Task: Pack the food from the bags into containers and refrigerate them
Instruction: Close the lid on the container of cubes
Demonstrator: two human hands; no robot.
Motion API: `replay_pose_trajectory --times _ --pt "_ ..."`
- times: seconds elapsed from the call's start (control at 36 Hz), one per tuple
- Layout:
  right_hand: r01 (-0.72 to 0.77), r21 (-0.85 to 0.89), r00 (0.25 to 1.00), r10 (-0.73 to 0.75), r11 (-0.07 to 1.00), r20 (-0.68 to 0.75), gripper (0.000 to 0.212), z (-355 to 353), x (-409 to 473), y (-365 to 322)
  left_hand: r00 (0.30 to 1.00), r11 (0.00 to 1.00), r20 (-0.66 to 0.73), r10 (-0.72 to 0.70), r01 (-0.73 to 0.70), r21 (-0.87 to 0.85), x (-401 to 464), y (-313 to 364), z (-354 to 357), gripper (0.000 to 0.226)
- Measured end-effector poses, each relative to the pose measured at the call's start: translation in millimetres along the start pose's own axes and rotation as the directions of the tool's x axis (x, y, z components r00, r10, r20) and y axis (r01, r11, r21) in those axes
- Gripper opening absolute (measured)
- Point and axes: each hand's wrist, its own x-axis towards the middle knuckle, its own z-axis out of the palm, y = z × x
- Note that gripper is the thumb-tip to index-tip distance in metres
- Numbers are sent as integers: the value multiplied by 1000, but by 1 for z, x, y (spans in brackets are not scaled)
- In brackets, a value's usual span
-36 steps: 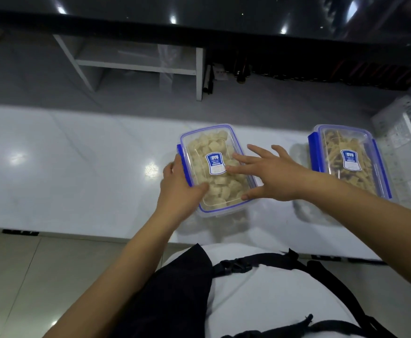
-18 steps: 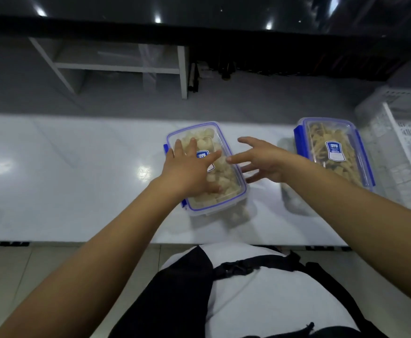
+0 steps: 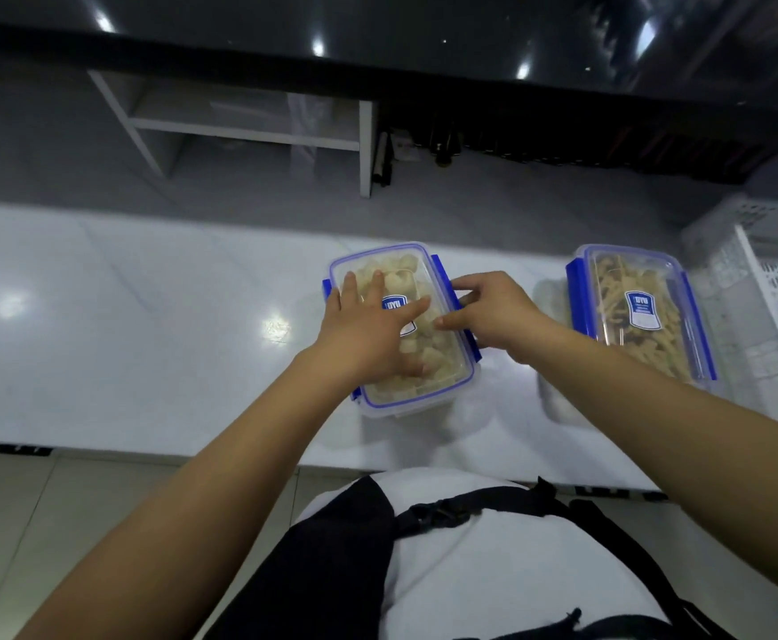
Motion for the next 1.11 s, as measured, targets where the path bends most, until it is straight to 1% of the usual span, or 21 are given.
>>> replay_pose_trajectory --times 0.08,0.22,0.31,0.36,0.39,0.44,0.47,0.53,0.56,0.61,0.64,0.67,0.72,0.78,0.81,0.83,0.89,0.94,0.97,1.03,1.11 --pt "4 32 1000 -3 999 -13 57 4 -7 4 1000 1000 0 4 -4 10 1 1 -1 91" --pt "15 -45 998 -18 999 -59 55 9 -13 -2 1000 1000 -2 7 -7 3 3 1 0 91" --pt "22 -5 998 -22 1000 -64 54 8 -16 -1 999 999 -36 28 -29 -29 3 -4 5 93" --pt "54 -7 994 -54 999 -96 54 9 -20 1 994 994 -112 19 -31 -109 -1 -7 11 97" --pt "91 -57 988 -98 994 -123 52 11 -23 3 983 985 -184 -10 -23 -172 -4 -9 15 101" --pt "188 -235 958 -231 953 -170 51 15 -32 10 935 948 -339 -102 -11 -317 -16 -14 24 108" --pt "249 -315 936 -311 916 -165 54 15 -37 15 917 919 -371 -148 -11 -393 -23 -19 29 113" --pt "347 -406 907 -413 846 -84 68 11 -48 25 924 836 -323 -205 -6 -548 -38 -30 39 121" --pt "380 -450 902 -431 808 -13 78 8 -53 30 939 797 -282 -197 -14 -604 -45 -32 44 124" --pt "424 -540 897 -418 727 142 94 1 -62 40 955 711 -269 -124 -104 -696 -58 -31 50 121" --pt "439 -524 896 -402 730 190 98 0 -66 44 952 624 -288 -106 -162 -764 -63 -28 53 115" --pt "436 -437 900 -387 786 201 98 0 -69 47 948 495 -294 -125 -197 -846 -66 -24 55 110" --pt "322 -66 943 -314 944 108 88 3 -69 49 941 182 -213 -264 -169 -969 -66 -20 57 106" --pt "121 257 991 -131 959 19 74 4 -58 45 928 -77 -29 -371 -62 -995 -61 -22 51 95" --pt "28 335 999 -39 942 27 67 4 -51 41 926 -152 44 -375 -15 -988 -57 -25 48 86" --pt "-39 376 998 21 926 53 60 2 -44 38 930 -188 91 -356 24 -982 -53 -29 46 76" --pt "-119 386 990 80 915 116 44 1 -33 33 943 -189 134 -304 78 -979 -49 -37 45 57" --pt "-145 359 985 100 922 143 24 2 -25 30 951 -193 175 -254 127 -973 -46 -42 44 50" --pt "-151 354 984 108 923 138 21 3 -23 28 952 -200 202 -230 156 -967 -45 -44 44 50" --pt "-160 356 985 124 921 124 26 3 -19 25 950 -201 239 -199 199 -959 -42 -47 45 52" --pt "-163 366 985 127 916 120 29 3 -20 20 955 -209 229 -187 189 -959 -43 -44 45 51"
